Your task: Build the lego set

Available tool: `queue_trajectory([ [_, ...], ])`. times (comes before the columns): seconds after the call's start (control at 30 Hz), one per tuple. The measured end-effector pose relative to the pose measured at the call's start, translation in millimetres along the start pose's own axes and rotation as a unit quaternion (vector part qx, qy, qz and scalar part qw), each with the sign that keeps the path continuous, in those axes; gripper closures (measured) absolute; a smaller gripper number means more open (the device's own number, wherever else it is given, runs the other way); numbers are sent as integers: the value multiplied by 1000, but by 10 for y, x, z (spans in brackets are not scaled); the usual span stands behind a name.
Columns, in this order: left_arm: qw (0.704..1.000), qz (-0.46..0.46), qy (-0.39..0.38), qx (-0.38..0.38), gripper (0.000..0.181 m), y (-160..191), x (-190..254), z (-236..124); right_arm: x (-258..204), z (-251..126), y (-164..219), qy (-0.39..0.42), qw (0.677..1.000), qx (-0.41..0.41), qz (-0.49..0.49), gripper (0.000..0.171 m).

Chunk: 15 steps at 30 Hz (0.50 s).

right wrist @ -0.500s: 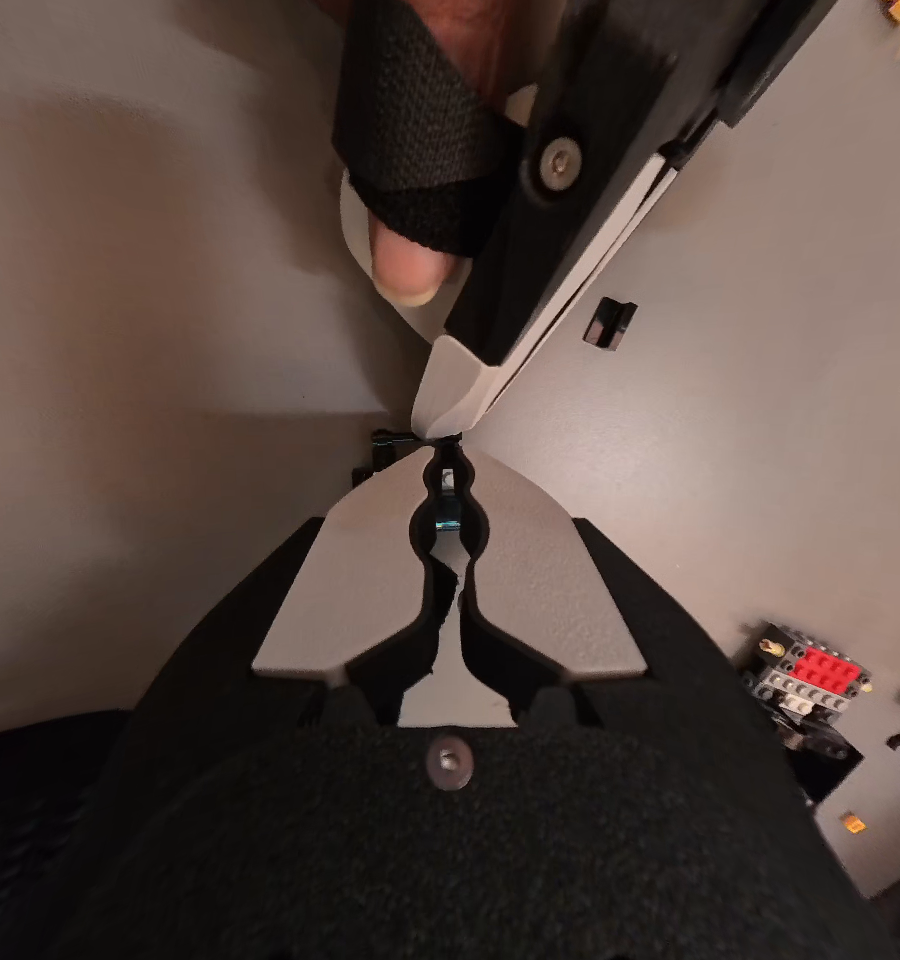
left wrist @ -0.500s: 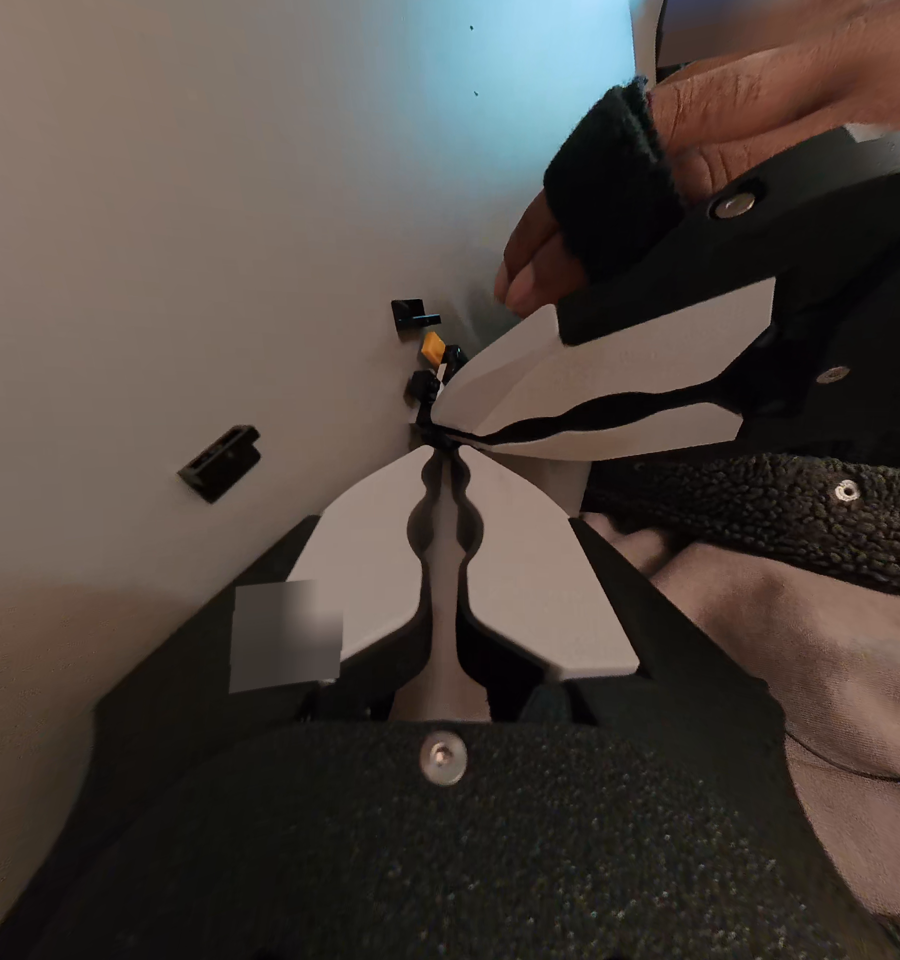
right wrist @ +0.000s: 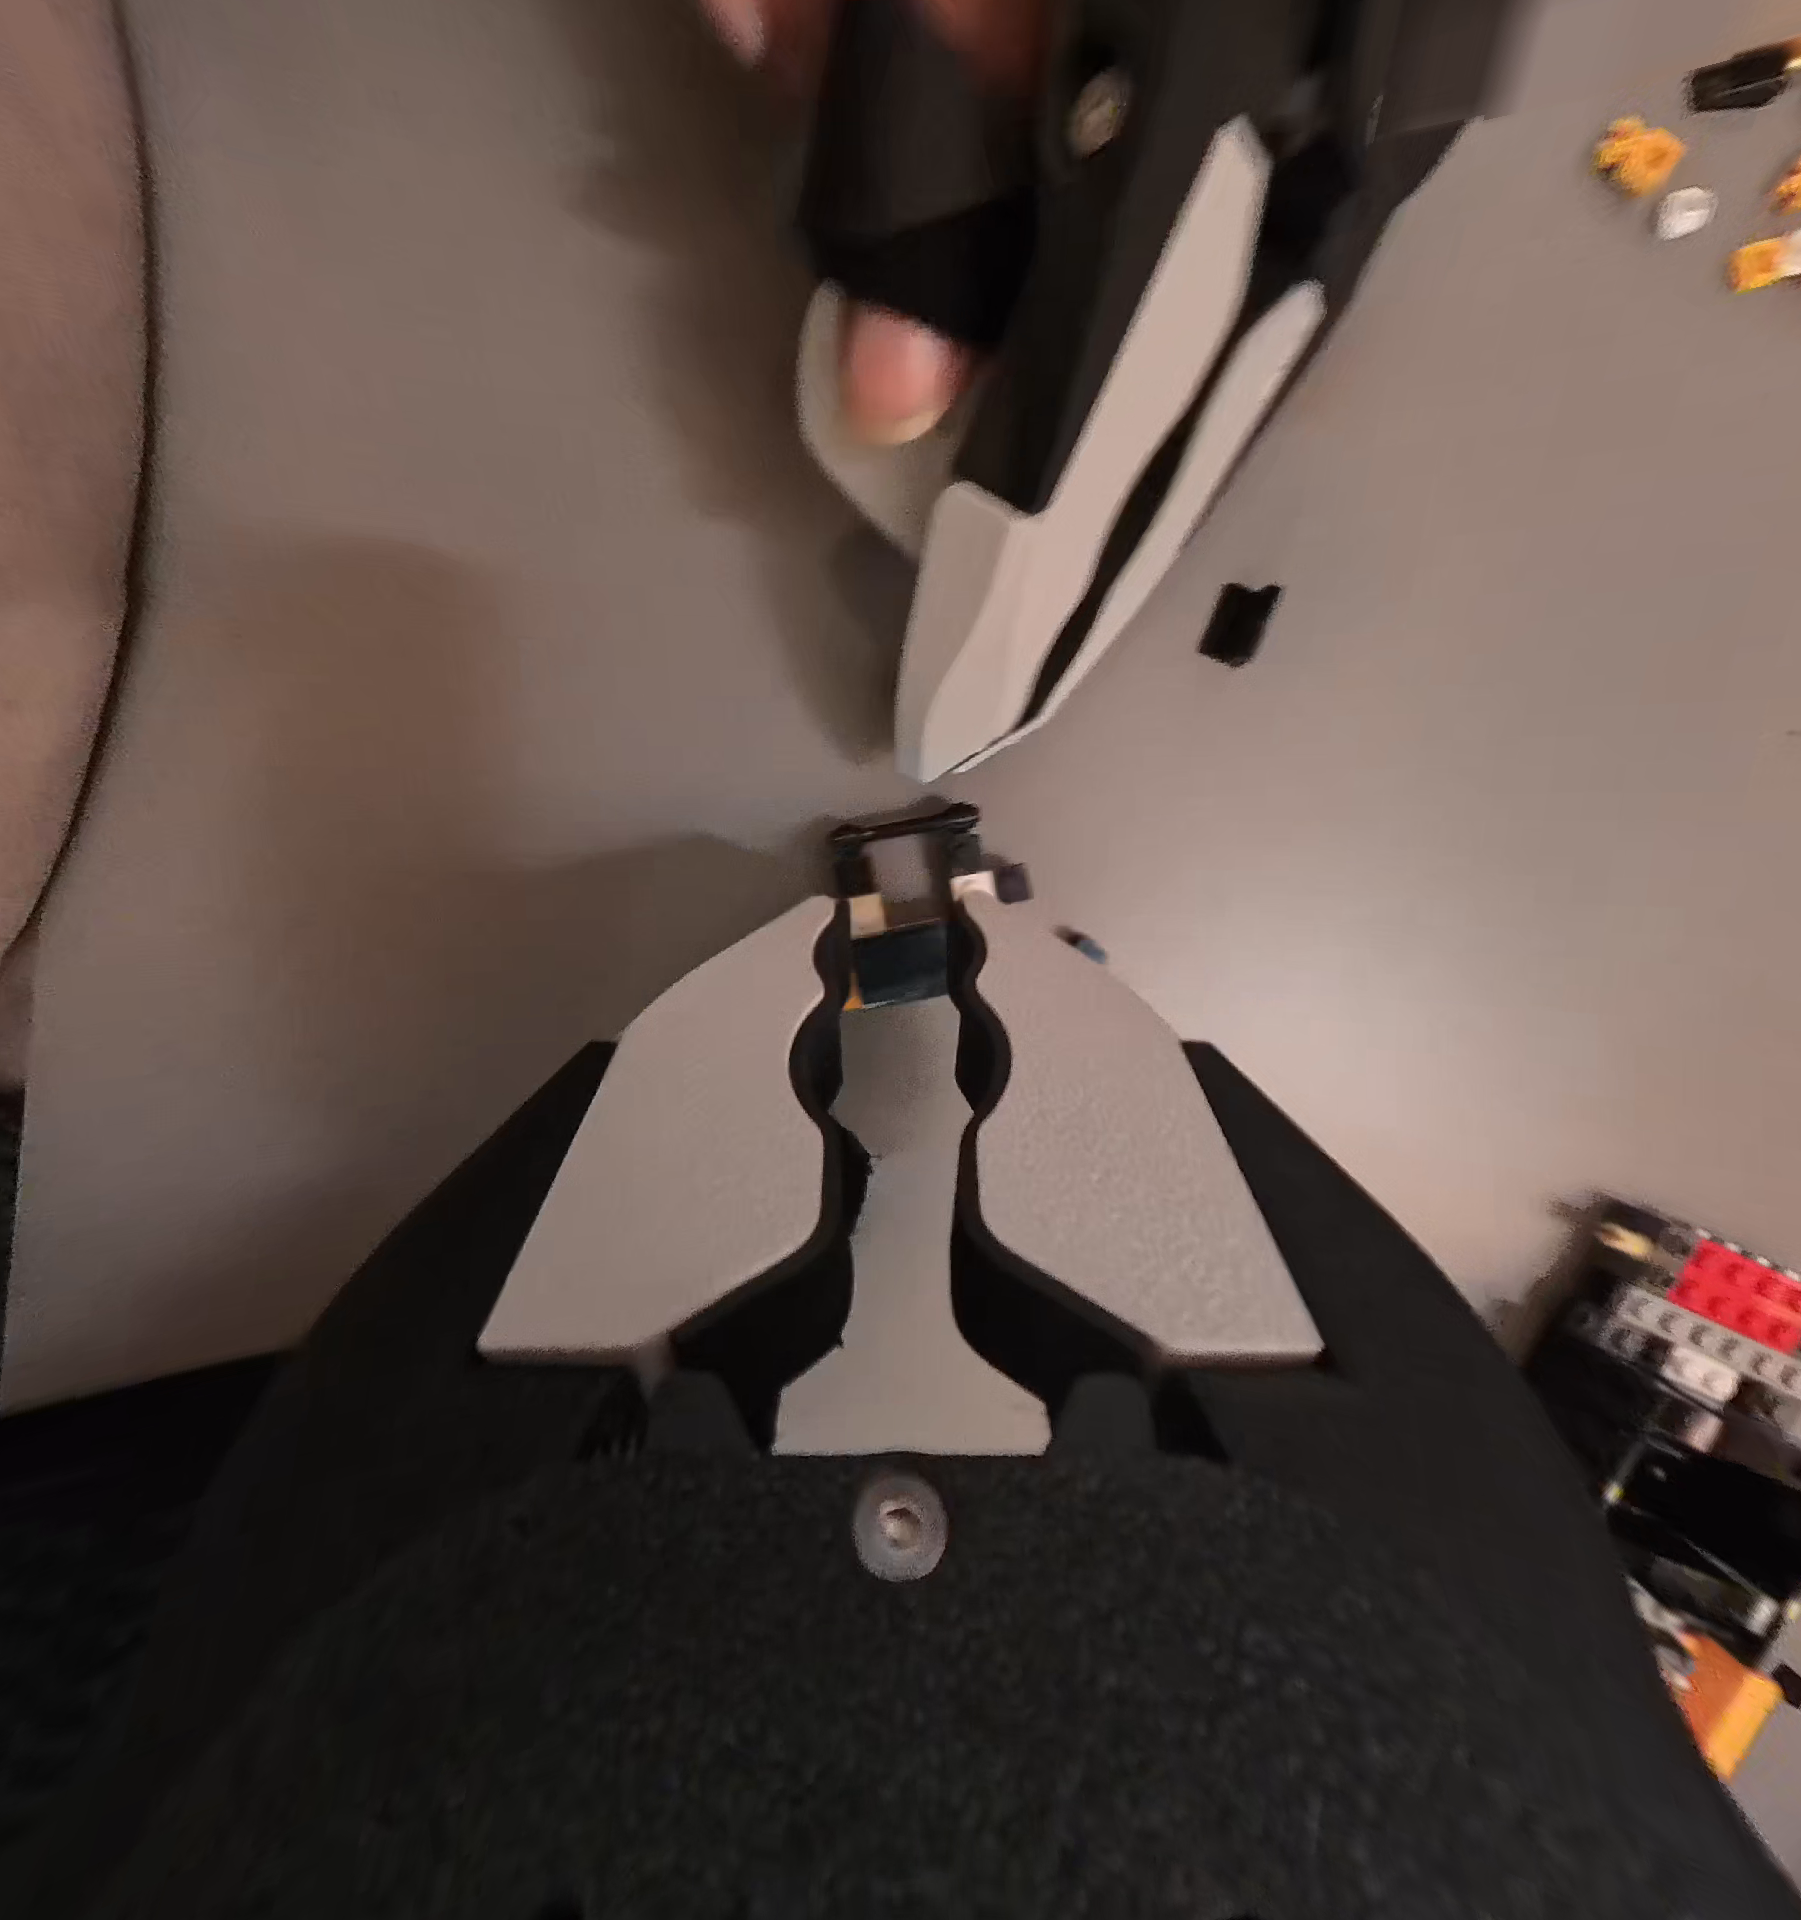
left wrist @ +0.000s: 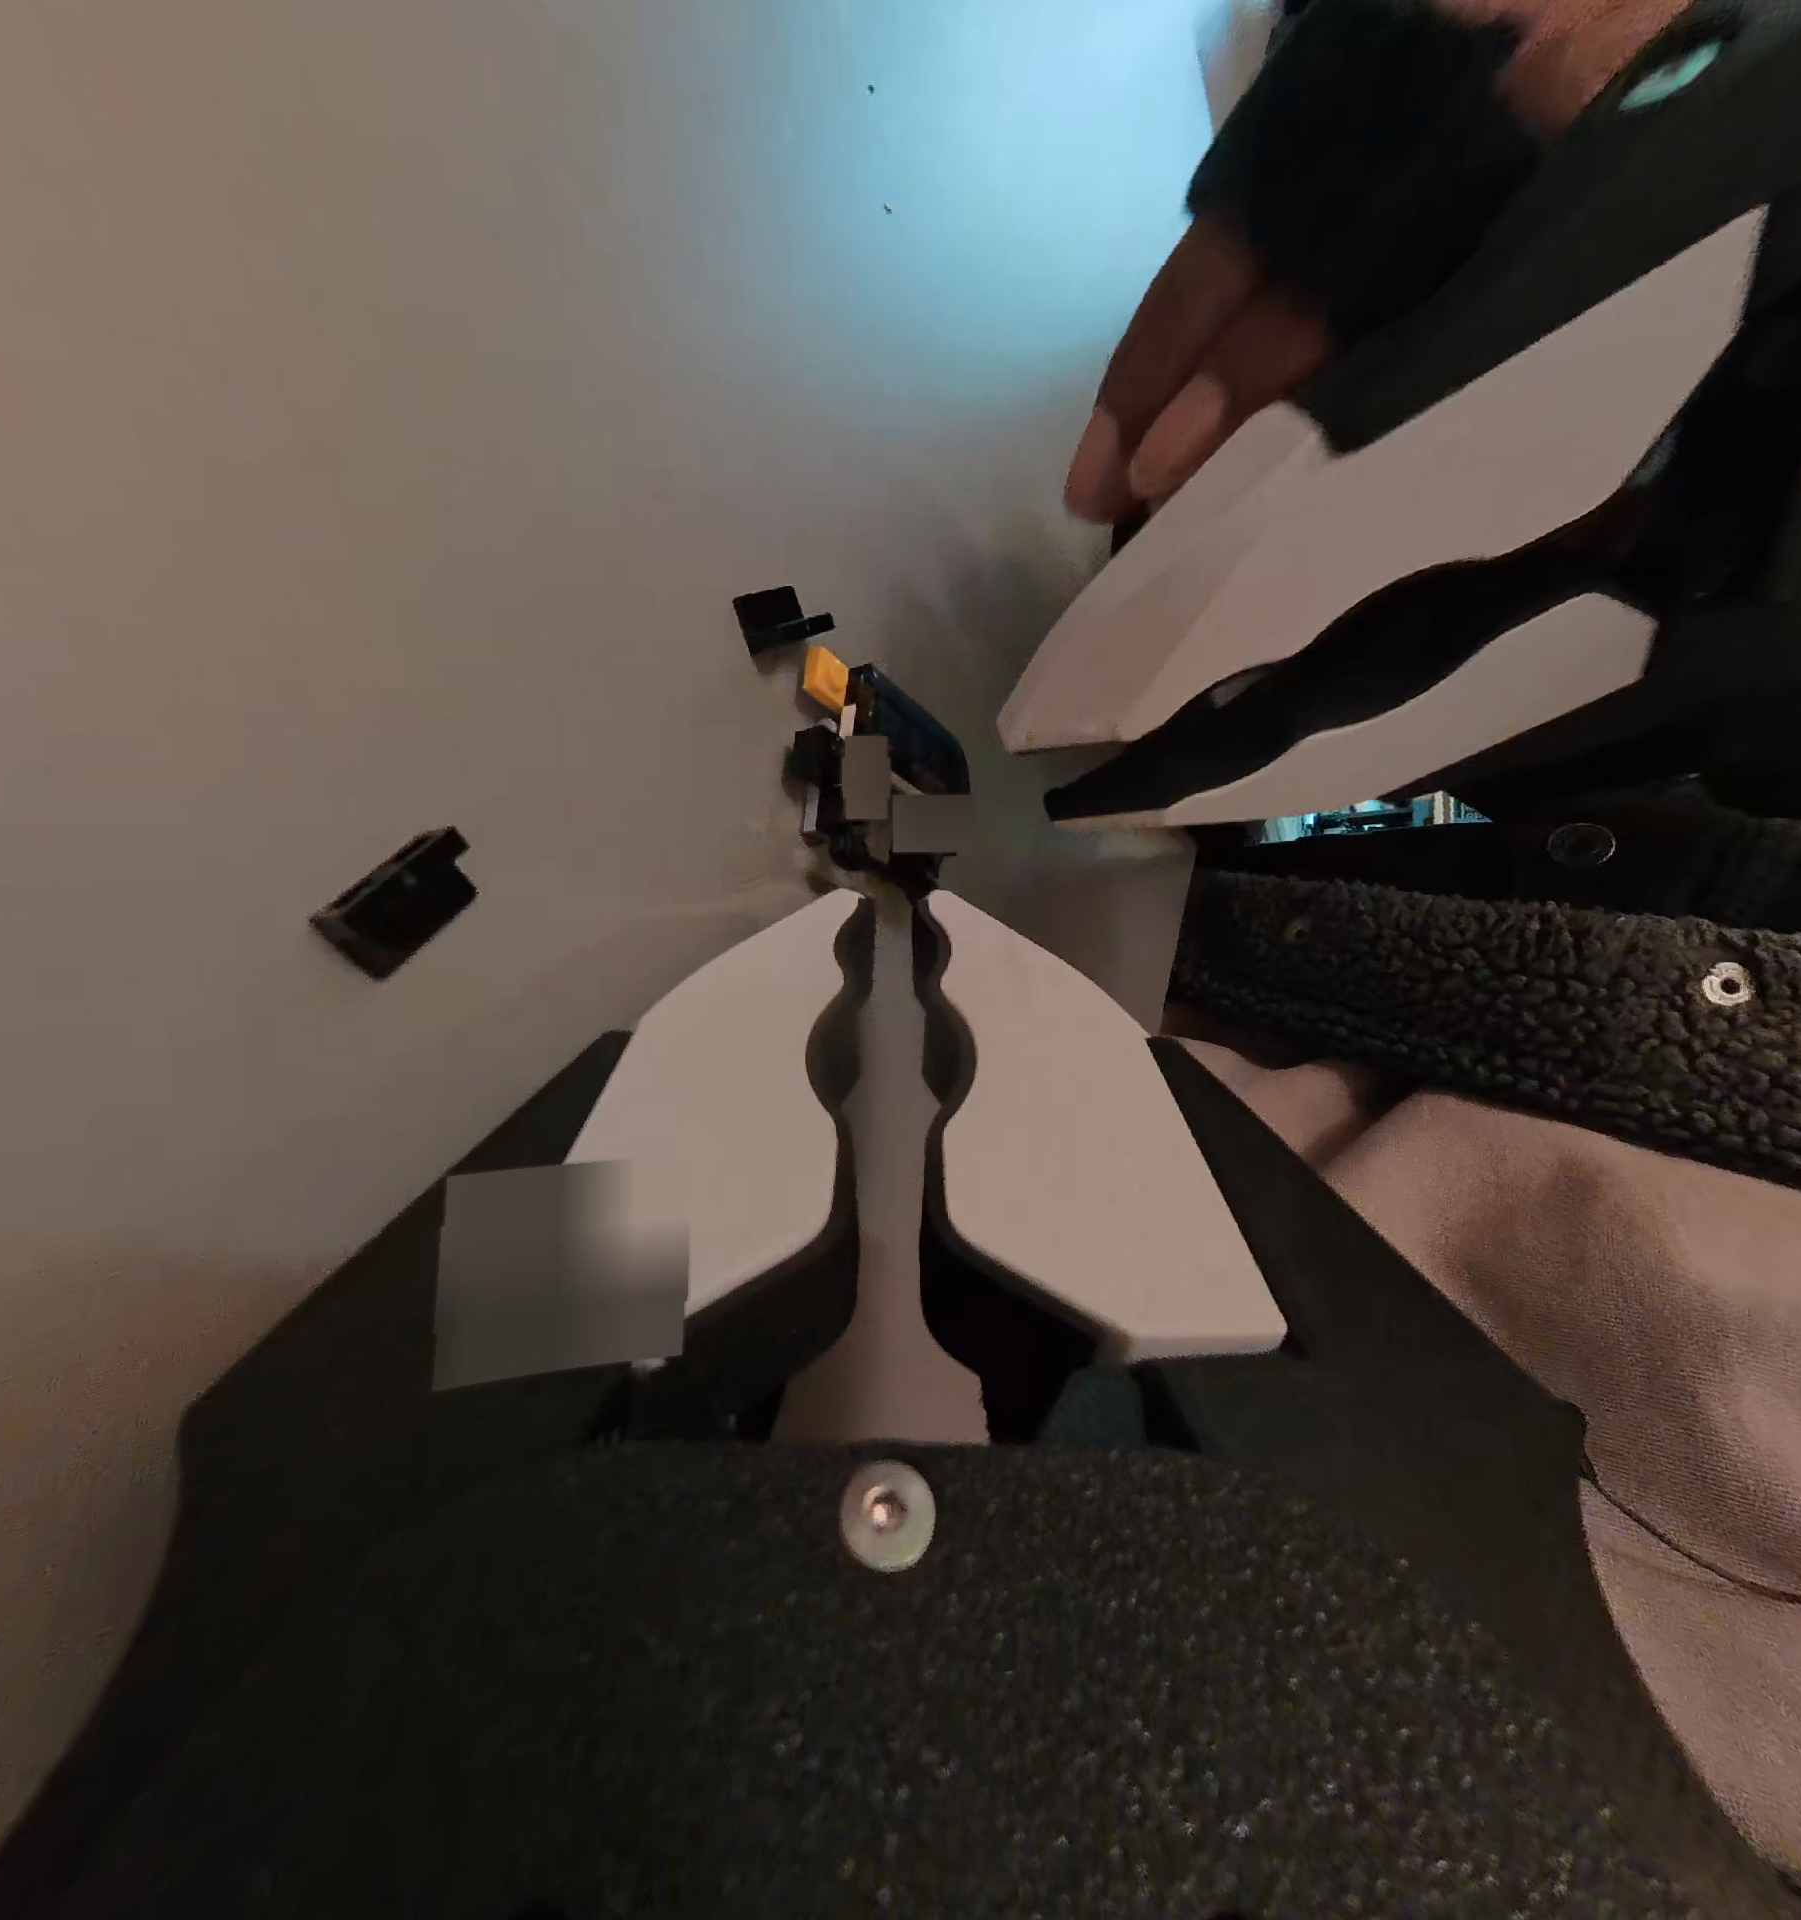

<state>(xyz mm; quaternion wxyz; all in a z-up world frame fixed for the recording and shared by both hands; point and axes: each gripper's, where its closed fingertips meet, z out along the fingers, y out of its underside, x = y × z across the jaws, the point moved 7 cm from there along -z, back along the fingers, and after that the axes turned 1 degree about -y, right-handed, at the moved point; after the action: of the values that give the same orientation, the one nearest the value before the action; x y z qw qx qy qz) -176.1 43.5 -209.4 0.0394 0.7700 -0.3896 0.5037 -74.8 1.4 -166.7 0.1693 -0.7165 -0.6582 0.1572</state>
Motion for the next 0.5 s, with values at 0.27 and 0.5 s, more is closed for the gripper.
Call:
queue_trajectory([
  [0.27, 998, 55, -32, 7, 177, 11, -4, -62, -81, 176, -6, -7, 999, -25, -32, 161],
  [0.5, 993, 99, -59, 33, 179, 12, 6, -137, -78, 244, -54, -14, 997, -65, -43, 165],
])
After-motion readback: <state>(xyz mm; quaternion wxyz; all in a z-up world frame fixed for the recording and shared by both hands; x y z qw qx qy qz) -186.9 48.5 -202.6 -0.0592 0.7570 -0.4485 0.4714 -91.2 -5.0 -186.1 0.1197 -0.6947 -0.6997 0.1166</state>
